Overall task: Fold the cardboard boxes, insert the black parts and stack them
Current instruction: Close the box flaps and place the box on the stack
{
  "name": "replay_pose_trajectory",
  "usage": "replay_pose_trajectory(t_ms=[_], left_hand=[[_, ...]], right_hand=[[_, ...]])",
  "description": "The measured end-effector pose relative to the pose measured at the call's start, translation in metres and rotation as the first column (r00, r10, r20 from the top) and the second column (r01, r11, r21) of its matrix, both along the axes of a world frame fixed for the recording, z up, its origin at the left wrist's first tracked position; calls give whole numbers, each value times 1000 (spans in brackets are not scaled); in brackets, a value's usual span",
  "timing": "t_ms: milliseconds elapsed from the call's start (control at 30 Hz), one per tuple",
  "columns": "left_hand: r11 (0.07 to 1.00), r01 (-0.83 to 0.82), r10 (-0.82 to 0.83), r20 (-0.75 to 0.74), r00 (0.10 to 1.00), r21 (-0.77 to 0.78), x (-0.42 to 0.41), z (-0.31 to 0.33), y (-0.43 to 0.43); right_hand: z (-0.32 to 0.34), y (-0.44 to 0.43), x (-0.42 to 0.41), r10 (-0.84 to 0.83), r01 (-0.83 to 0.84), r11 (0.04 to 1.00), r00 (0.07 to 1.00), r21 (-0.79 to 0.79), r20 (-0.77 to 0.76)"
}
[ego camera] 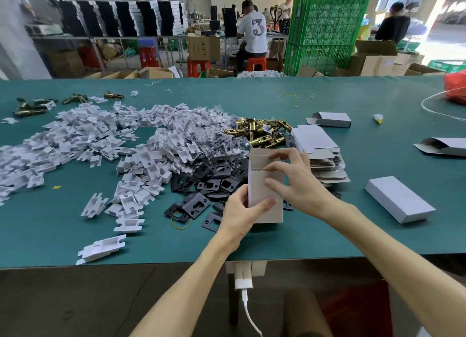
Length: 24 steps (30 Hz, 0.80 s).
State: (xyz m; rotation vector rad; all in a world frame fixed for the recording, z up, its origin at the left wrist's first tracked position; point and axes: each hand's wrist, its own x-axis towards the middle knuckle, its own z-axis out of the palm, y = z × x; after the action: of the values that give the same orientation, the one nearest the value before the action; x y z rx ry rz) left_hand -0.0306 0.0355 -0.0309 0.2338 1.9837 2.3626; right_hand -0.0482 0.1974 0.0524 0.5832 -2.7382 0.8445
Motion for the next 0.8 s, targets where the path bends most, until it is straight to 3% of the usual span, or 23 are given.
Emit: replay_pose_trajectory(t_ms=[200,400,567,800], left_hand=[[1000,1,-1,-1,1000,2,0,0,0],[1000,-14,14,-1,1000,7,1,0,0],[1000,-3,2,-11,1000,-31,2,1,0],[999,-8,8,-20,1000,-43,4,5,1]], right_hand=[[4,-5,3,-51,52,999,995,-6,89],[-7,-5,8,-48,79,964,991,-253,124],[-17,-2,11,55,36,865,985,-501,165],[-32,-1,12,16,64,741,993,-669,113]])
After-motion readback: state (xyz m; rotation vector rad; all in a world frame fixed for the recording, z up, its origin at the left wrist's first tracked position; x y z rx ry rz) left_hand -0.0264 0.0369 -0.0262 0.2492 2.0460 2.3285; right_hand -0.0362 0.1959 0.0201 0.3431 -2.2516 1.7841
